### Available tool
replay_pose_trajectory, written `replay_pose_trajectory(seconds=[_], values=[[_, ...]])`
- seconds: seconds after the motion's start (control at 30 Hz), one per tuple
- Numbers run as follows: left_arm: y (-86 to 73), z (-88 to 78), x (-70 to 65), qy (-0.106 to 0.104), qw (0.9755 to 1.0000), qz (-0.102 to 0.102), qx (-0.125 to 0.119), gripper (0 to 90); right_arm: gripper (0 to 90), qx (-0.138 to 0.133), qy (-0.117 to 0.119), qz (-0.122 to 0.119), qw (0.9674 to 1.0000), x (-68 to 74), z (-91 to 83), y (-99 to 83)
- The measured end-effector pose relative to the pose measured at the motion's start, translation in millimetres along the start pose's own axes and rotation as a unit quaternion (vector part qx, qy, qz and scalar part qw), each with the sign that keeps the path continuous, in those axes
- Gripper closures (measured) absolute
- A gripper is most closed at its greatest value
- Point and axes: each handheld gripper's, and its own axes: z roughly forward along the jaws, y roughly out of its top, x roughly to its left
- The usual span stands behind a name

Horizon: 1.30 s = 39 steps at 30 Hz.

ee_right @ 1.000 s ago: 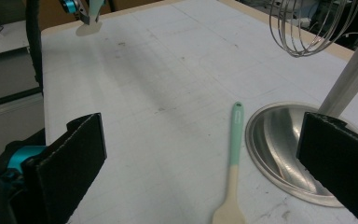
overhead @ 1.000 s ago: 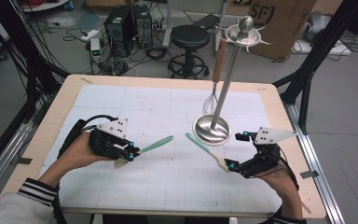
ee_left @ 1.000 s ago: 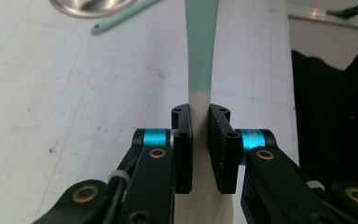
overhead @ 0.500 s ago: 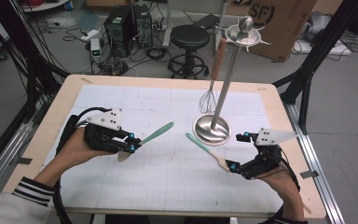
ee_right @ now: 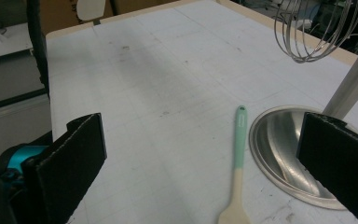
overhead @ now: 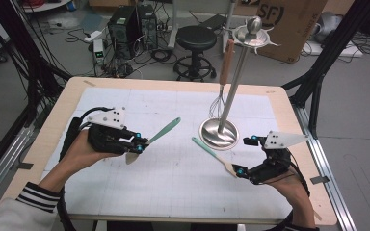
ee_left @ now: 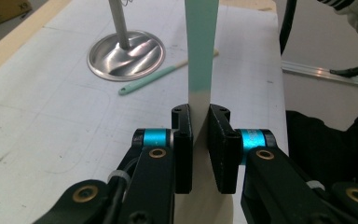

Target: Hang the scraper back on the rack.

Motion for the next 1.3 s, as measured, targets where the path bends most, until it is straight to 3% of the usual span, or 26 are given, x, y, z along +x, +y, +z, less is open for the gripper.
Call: replay_pose_trajectory(seconds=[0.4, 0.83, 1.3], values=[[11.2, 9.7, -0.3, 0.014, 0.9996, -0.012, -0.019, 80.6, 0.0, 0.002, 0.009, -0.008, 0.9999, 8.3, 1.5, 19.9], [33.3, 11.5, -7.3, 0.016, 0.9992, -0.007, -0.037, 80.6, 0.0, 0.006, 0.024, -0.022, 0.9994, 19.0, 0.7, 51.1], [37.4, 13.8, -6.1, 0.022, 0.9987, -0.011, -0.043, 80.6, 0.0, 0.01, 0.039, -0.034, 0.9986, 30.3, 22.8, 85.8]])
